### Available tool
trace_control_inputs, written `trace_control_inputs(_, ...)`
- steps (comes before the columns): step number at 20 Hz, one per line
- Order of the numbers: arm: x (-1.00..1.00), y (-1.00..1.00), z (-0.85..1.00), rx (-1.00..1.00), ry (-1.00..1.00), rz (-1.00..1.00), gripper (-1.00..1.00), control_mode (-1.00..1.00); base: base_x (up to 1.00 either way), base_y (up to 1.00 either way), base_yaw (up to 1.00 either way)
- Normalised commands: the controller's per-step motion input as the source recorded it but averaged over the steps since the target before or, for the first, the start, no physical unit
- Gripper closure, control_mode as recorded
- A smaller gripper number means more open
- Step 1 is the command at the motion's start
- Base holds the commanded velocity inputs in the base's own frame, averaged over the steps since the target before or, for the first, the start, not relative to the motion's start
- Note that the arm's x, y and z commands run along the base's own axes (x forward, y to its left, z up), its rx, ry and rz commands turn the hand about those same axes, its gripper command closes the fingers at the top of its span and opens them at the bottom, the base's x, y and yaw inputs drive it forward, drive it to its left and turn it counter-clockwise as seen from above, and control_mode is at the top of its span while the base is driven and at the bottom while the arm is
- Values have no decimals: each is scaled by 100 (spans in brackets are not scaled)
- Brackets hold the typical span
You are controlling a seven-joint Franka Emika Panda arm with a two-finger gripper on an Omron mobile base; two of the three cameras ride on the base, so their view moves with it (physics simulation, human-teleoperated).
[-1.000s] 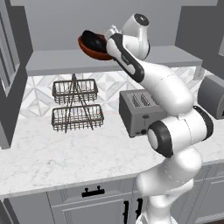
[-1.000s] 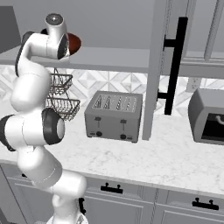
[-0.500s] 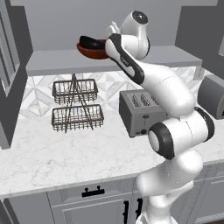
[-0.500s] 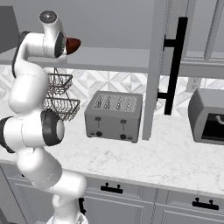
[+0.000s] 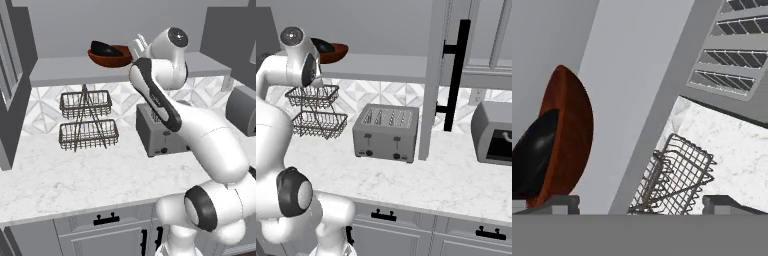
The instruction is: Pick up the bowls on the counter and stack them on top of one another in the open cabinet. Place the smaller bowl on top of the larger bowl.
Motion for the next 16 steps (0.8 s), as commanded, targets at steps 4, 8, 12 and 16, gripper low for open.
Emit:
trace_control_inputs(4,-100,1,-50,-16,-1,7,-100,-100,0,0,0)
trace_control_inputs(8,-100,15,-87,-25,3,12,-100,-100,0,0,0)
trace_control_inputs(12,-80,29,-100,-28,29,15,-100,-100,0,0,0)
trace_control_inputs(16,-22,10,-100,-18,34,16,-100,-100,0,0,0)
